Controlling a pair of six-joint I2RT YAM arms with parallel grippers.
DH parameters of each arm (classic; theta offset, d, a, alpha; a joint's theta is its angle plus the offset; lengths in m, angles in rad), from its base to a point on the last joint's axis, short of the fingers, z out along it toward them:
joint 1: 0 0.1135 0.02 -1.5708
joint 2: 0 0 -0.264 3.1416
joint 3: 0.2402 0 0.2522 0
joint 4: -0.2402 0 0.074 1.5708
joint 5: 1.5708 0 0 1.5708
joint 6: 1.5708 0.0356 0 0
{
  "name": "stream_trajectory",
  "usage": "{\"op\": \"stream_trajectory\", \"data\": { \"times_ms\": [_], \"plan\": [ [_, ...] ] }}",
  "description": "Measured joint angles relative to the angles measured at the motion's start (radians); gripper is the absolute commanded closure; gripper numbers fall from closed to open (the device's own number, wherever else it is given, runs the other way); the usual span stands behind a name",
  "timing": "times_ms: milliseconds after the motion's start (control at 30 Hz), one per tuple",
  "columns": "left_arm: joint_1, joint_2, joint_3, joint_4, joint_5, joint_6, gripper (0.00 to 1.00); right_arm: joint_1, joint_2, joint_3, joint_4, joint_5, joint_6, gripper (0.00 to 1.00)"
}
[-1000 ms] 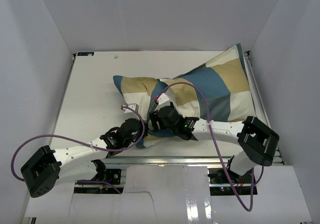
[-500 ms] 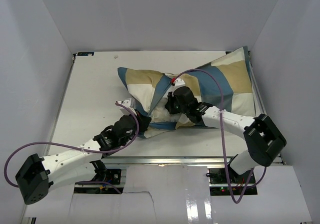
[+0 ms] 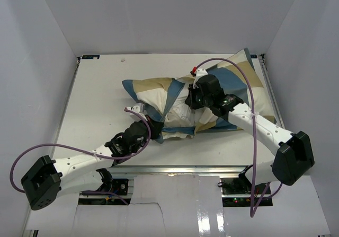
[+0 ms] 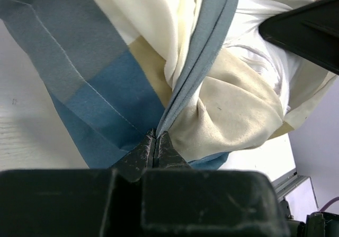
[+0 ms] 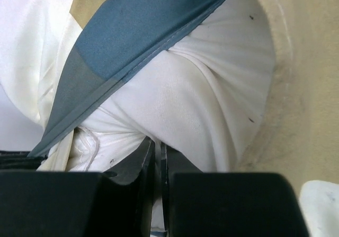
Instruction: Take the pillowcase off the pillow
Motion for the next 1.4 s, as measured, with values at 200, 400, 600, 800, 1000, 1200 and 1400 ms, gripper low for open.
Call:
{"op": "stream_trajectory", "data": {
  "times_ms": [200, 400, 600, 800, 1000, 1200, 1400],
  "plan": [
    [-0.005, 0.032, -0.003, 0.045, -0.005, -0.026, 1.00, -0.039, -0.023, 0.039, -0.074, -0.044, -0.026, 0.92],
    [-0.004, 0.135, 0.030, 0.057, -0.026, -0.041, 1.00, -0.048, -0.023, 0.069, -0.124, -0.046, -0.042, 0.92],
    [0.034, 0.163, 0.031, 0.104, 0.002, -0.046, 1.00, -0.065, -0.024, 0.097, -0.164, -0.058, -0.066, 0.92],
    [0.076, 0.199, 0.034, 0.140, 0.034, -0.042, 1.00, -0.074, -0.024, 0.145, -0.203, -0.102, -0.096, 0.92],
    [0.084, 0.225, 0.036, 0.166, 0.079, -0.019, 1.00, -0.097, -0.028, 0.158, -0.240, -0.191, -0.135, 0.92],
    [0.098, 0.234, 0.018, 0.145, 0.167, 0.046, 1.00, -0.040, -0.159, 0.043, -0.197, -0.221, -0.172, 0.58],
    [0.108, 0.283, 0.008, 0.110, 0.233, 0.084, 1.00, 0.101, -0.351, -0.083, -0.104, -0.164, -0.180, 0.30]
  ]
}}
